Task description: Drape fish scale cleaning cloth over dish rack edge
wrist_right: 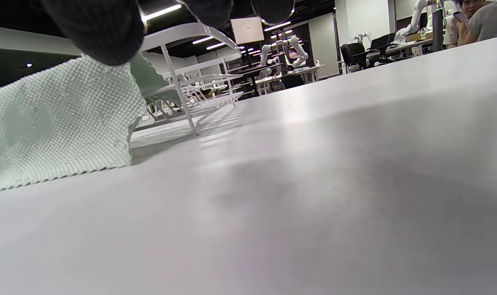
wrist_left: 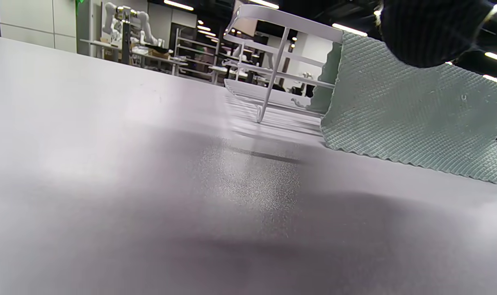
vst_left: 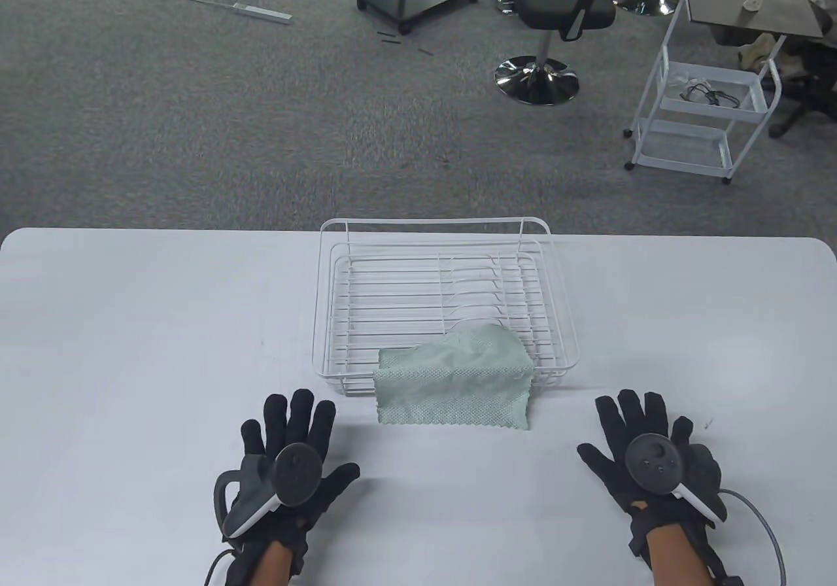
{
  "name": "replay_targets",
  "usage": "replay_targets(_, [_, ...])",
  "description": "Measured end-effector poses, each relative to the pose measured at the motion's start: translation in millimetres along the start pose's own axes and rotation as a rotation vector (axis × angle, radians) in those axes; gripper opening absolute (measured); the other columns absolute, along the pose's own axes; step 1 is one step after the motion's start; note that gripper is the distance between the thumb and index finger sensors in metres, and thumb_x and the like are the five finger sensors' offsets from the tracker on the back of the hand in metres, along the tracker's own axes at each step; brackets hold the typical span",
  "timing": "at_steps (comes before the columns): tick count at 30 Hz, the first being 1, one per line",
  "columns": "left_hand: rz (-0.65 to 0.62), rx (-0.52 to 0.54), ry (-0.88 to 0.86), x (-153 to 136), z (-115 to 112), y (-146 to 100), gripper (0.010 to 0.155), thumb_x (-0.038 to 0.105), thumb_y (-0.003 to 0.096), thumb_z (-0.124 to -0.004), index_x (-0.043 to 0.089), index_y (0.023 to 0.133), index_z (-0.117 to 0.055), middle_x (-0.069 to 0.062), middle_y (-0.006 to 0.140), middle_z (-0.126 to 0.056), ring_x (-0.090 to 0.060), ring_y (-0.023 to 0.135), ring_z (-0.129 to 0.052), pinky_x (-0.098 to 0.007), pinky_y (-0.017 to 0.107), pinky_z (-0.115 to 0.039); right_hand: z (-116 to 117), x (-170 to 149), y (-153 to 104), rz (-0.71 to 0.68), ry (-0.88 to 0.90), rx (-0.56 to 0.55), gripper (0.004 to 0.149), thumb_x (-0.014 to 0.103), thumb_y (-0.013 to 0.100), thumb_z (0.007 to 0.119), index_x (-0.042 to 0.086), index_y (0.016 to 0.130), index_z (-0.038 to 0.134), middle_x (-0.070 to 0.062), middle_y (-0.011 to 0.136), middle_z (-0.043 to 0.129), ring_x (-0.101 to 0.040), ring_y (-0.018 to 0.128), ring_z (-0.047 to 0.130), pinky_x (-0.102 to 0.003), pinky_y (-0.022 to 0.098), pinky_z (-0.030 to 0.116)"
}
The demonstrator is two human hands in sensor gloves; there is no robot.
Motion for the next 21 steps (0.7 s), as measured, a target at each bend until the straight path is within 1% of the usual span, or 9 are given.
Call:
replay_targets(11, [-0.005, -0.015, 0.005, 2.0, -1.3, 0.1, 0.095, 0.071, 0.0491, -0.071, 0.036, 0.12, -0.018, 0.007, 0.121, -0.002, -0.029, 0.106, 0.012, -0.063, 0.074, -0.004, 2.2, 1.4, 0.9, -0.003, 0.009, 0.014, 0.074, 0.061, 0.06, 0.063, 0.024, 0.116, 0.032, -0.018, 0.122, 0.027, -0.048, 0.107, 0.012, -0.078, 0.067, 0.016])
replay_targets(16, [-0.008, -0.019, -0.001, 1.9, -1.7, 0.2, 0.095, 0.071, 0.0493, -0.071, 0.035, 0.12, -0.019, 0.006, 0.121, -0.002, -0.029, 0.106, 0.012, -0.063, 0.074, -0.004, 0.2, 0.4, 0.6, -0.012, 0.024, -0.013, 0.073, 0.061, 0.06, 0.064, 0.023, 0.115, 0.033, -0.018, 0.121, 0.03, -0.049, 0.107, 0.014, -0.078, 0.067, 0.017])
replay_targets(21, [-0.008, -0.033, 0.004, 3.1, -2.8, 0.7, 0.094, 0.07, 0.0496, -0.072, 0.035, 0.12, -0.02, 0.006, 0.121, -0.003, -0.029, 0.106, 0.011, -0.063, 0.074, -0.004, 0.5, -0.2, 0.7, -0.007, 0.031, -0.012, 0.073, 0.06, 0.06, 0.064, 0.022, 0.115, 0.035, -0.018, 0.121, 0.031, -0.049, 0.107, 0.015, -0.077, 0.067, 0.017])
Point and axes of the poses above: the tracker on the back of each hand, its own x axis roughly to the thumb side, its own y axis roughly from the wrist to the fingertips, z = x × y, the point moved 3 cm from there along y, roughly from the wrist to the fingertips
